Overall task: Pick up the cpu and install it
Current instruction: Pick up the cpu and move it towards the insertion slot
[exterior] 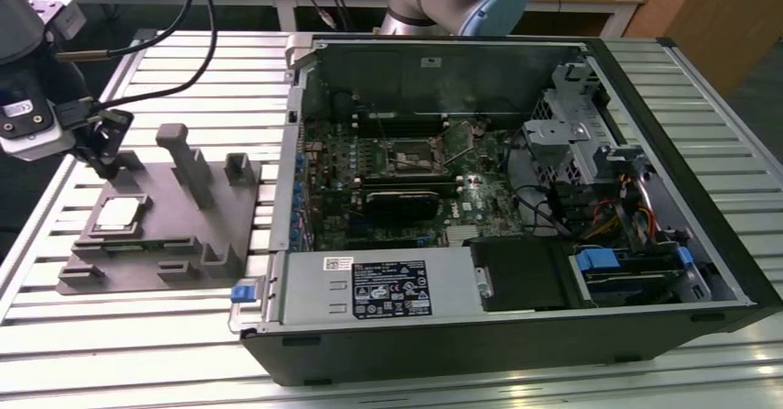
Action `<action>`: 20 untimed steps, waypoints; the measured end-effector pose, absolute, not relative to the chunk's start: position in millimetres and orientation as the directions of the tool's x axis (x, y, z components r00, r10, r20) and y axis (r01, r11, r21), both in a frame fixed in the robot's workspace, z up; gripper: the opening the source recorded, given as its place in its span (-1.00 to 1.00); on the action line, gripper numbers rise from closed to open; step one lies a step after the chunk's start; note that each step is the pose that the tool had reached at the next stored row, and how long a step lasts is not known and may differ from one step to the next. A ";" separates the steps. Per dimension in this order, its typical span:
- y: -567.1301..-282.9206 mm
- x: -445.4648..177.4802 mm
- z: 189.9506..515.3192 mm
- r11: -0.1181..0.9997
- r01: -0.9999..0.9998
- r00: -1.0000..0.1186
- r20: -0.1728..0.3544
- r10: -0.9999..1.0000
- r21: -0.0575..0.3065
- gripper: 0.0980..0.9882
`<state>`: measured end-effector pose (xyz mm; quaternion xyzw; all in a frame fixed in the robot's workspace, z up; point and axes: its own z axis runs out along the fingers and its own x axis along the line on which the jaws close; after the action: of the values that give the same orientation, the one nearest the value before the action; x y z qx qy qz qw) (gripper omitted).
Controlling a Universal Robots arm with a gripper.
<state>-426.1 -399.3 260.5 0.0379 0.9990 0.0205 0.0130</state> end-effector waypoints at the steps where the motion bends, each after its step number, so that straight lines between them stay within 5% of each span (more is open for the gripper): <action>1: -399.4 -426.2 259.7 0.996 0.075 -0.997 -0.024 0.076 0.042 -0.98; 20: -400.1 -429.9 246.2 0.996 0.075 -0.997 -0.024 0.076 0.041 -0.98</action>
<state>-429.9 -400.1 246.2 0.0378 0.9990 0.0202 0.0130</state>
